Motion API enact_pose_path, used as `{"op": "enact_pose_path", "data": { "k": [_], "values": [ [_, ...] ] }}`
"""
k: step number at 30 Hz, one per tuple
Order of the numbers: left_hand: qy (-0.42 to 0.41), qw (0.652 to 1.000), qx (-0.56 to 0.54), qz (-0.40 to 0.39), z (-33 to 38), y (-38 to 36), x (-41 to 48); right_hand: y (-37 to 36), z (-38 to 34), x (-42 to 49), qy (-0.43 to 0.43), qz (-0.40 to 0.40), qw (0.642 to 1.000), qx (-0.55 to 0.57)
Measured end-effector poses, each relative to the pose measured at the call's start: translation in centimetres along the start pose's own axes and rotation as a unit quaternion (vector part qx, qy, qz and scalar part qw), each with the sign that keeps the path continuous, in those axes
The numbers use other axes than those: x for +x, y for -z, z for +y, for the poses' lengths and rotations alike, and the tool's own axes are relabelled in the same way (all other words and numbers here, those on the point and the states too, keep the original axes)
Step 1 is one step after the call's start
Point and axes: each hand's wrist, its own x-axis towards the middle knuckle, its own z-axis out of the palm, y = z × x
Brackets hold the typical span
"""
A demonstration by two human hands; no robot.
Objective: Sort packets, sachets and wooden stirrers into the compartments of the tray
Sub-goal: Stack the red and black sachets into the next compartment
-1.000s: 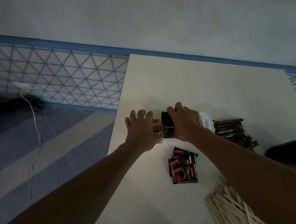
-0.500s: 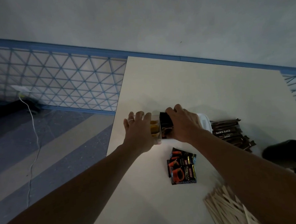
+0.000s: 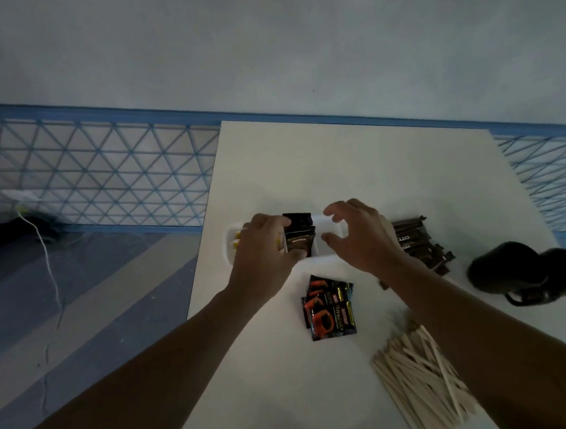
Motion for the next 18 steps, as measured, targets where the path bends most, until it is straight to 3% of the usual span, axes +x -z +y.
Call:
{"op": "enact_pose_path", "data": {
  "k": [4, 8, 13, 18],
  "values": [
    [-0.039, 0.994, -0.069, -0.072, 1.9, -1.3, -1.9, 0.0, 1.3, -2.9, -0.001, 0.057, 0.997, 0.045],
    [-0.023, 0.984, -0.064, -0.163, 2.0, -3.4, -3.9, -1.1, 3.0, -5.8, -0.015, 0.054, 0.996, 0.073],
    [0.050, 0.972, 0.058, -0.221, 1.4, -6.1, -6.1, -2.8, 4.6, -8.8, -0.088, -0.031, 0.993, 0.073],
    [0.053, 0.966, 0.120, -0.223, 1.2, -7.5, -7.4, -4.2, 4.6, -10.6, -0.166, -0.122, 0.976, 0.074]
  ]
}}
